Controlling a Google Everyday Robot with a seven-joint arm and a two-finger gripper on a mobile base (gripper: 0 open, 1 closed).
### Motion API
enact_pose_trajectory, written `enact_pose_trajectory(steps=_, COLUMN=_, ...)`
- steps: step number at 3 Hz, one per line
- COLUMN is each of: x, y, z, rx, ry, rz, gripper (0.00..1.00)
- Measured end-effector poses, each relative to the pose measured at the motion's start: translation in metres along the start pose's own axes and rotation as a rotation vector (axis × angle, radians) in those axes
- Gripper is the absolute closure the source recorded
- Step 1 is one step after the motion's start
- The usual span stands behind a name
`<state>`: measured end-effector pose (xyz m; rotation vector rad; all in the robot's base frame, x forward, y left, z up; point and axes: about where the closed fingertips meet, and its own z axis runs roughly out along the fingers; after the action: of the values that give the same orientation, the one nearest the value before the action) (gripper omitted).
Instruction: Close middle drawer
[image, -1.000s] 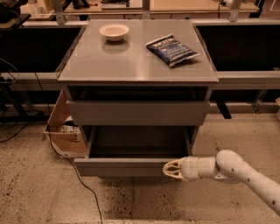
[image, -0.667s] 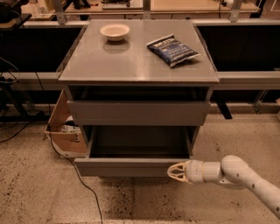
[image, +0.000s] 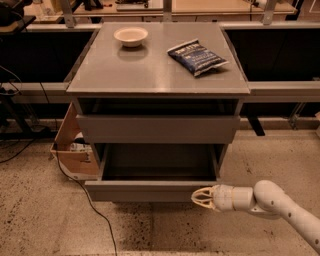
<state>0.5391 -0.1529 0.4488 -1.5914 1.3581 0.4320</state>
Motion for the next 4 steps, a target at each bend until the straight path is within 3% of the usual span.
enact_pose_trajectory(steps=2, x=0.028, y=0.011, z=0.024, rx=0.122, ry=-0.081, rz=0.089, gripper=1.00)
enact_pose_trajectory(steps=4, x=0.039, y=0.008, z=0.058, rx=0.224, ry=-0.135, rz=0.106, gripper=1.00)
